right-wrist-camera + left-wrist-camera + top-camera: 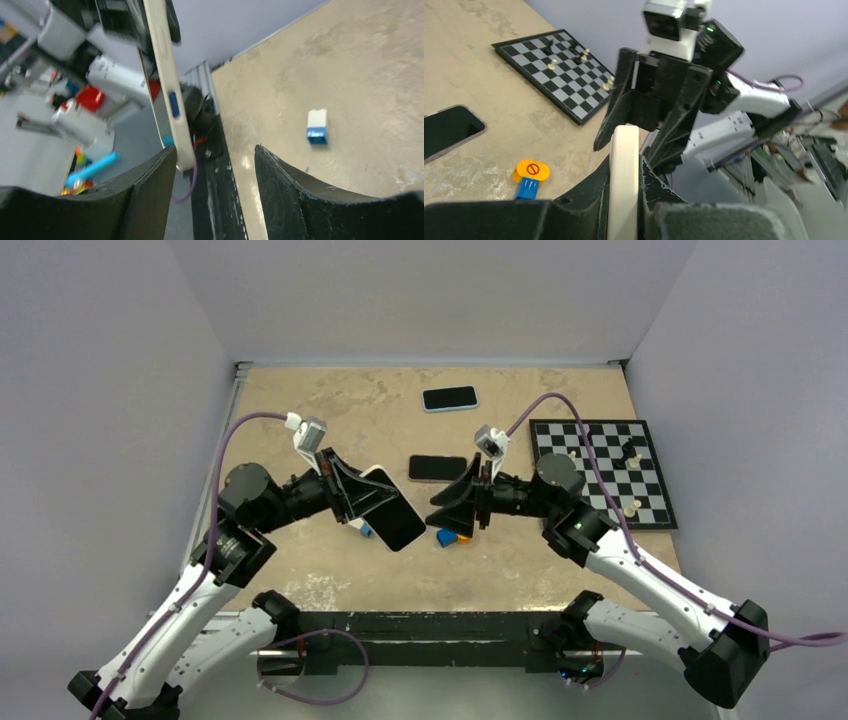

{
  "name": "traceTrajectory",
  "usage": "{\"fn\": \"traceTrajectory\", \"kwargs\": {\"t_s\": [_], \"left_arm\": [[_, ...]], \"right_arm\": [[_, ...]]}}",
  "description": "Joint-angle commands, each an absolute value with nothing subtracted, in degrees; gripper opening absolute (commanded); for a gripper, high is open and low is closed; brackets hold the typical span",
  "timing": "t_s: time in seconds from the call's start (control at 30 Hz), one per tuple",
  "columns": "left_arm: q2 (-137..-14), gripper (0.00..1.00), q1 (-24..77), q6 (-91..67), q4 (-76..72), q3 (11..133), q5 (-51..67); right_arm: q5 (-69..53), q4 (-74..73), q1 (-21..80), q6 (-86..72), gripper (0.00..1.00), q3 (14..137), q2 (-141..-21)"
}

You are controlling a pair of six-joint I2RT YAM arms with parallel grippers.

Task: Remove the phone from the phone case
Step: Adjust the phone, then remove the phone case from the phone.

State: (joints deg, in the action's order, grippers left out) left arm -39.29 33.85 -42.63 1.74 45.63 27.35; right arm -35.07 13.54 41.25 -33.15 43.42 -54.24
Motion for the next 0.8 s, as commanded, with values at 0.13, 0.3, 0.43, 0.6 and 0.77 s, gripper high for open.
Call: {"fn": "traceTrajectory", "kwargs": {"t_s": [0.13, 0.3, 0.43, 0.6, 0.77], "left_arm": [[-45.3, 0.0, 32.2, -37.5, 12.8, 57.7, 49.4], [-46.7, 0.0, 32.0, -38.9, 10.4, 58.0, 49.9], [-47.8, 0.0, 31.5, -39.3, 9.9, 58.1, 49.9], [-48.5, 0.0, 31.2, -41.1, 7.8, 57.5, 51.1], [-48.7, 0.0, 30.7, -41.8, 6.5, 57.5, 51.3]], "right_arm": [[-57.1, 16.6, 41.7, -24.2, 0.59, 40.5, -55.8], [-58.1, 24.2, 45.2, -28.0, 0.52, 39.8, -56.8], [-58.5, 29.0, 46.3, -30.7, 0.48, 38.4, -56.4], [-59.2, 32.3, 46.6, -32.1, 0.42, 37.7, -57.3], [-60.2, 34.2, 47.1, -32.4, 0.41, 37.3, -58.2]]}}
